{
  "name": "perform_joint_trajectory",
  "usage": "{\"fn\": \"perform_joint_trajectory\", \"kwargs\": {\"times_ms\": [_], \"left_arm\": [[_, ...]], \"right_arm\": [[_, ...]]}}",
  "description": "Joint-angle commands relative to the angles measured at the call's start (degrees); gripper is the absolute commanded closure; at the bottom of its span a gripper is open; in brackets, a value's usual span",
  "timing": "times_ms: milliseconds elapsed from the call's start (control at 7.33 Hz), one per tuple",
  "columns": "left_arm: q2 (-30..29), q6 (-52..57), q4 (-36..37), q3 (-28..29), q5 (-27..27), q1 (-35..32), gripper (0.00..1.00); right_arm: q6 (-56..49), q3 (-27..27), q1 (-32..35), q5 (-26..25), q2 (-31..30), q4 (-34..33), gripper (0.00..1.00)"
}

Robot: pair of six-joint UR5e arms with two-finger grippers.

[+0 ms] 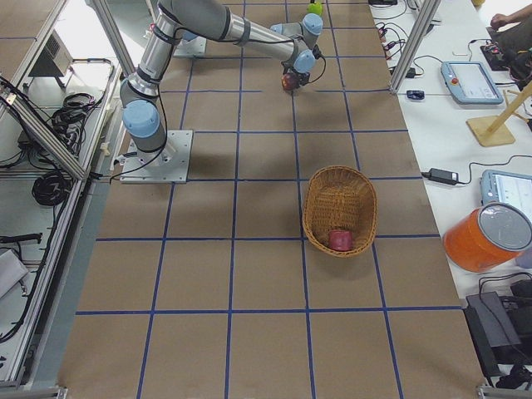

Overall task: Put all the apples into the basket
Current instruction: 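Carry the dark red apple into the basket while left grasps the green apple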

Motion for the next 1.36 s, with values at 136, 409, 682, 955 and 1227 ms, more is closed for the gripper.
{"fn": "perform_joint_trajectory", "kwargs": {"times_ms": [136, 409, 682, 955, 1227], "left_arm": [[-3.7, -0.2, 0.5, 0.9, -0.6, -0.2, 0.00], [-5.4, 0.0, 0.6, 2.8, -0.5, -0.3, 0.00], [-5.6, 0.1, 0.6, 2.9, -0.5, -0.3, 0.00], [-4.6, 0.0, 0.2, 2.9, -0.6, -0.4, 0.55], [0.6, -1.2, -6.4, 2.9, 0.0, -3.7, 0.64]], "right_arm": [[3.1, 0.7, 0.8, -1.4, -1.6, -0.6, 0.86], [3.1, -1.4, -5.4, -1.4, -7.0, 3.0, 0.86], [2.2, -2.2, -18.8, -5.2, -14.3, 6.7, 0.95], [-0.2, -2.8, -32.9, -13.1, -16.1, 7.0, 0.95], [-13.3, -2.9, -46.1, -15.9, -14.6, 6.0, 1.00]]}}
